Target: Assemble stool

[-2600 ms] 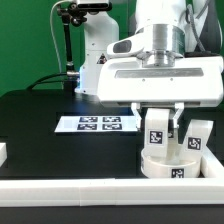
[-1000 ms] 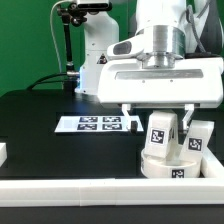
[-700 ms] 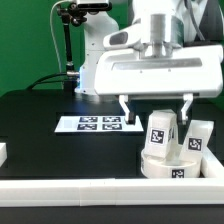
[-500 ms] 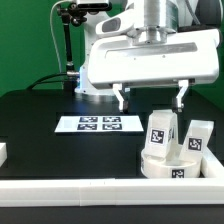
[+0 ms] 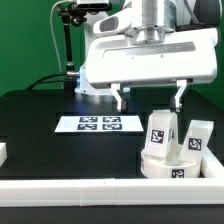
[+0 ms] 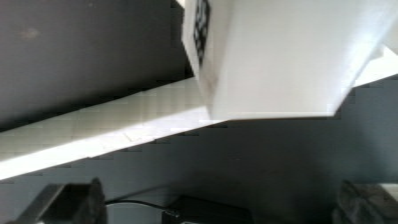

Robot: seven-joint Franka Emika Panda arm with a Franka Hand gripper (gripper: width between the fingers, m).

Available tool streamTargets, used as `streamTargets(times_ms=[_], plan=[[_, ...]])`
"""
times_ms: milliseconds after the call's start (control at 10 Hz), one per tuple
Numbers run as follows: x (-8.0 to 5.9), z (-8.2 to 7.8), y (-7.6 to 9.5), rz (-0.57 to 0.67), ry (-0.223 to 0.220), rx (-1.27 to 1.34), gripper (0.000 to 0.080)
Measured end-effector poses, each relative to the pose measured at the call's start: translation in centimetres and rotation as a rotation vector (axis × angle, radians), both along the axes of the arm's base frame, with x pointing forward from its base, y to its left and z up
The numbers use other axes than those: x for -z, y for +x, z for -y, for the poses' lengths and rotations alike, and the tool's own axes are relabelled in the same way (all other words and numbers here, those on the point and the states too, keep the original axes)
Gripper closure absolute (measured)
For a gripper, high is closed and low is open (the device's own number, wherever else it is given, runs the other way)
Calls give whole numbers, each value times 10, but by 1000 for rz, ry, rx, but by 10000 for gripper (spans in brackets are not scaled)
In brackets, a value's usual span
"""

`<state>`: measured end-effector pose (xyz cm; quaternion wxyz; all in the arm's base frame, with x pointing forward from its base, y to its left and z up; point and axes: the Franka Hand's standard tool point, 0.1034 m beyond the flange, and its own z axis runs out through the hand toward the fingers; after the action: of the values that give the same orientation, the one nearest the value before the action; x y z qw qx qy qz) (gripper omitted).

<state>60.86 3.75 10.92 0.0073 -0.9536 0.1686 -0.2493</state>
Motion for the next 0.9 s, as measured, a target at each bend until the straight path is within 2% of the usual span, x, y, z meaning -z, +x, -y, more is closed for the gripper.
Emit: streamTargets(times_ms=[200,300,500,800,900], plan=[[4,5,2,-184,75,14,151],[5,7,4,-226,93,18,151],[4,2,0,-383,160,21,151],[0,-1,7,-424,188,38,151],[4,-2,6,-416,181,37,151]])
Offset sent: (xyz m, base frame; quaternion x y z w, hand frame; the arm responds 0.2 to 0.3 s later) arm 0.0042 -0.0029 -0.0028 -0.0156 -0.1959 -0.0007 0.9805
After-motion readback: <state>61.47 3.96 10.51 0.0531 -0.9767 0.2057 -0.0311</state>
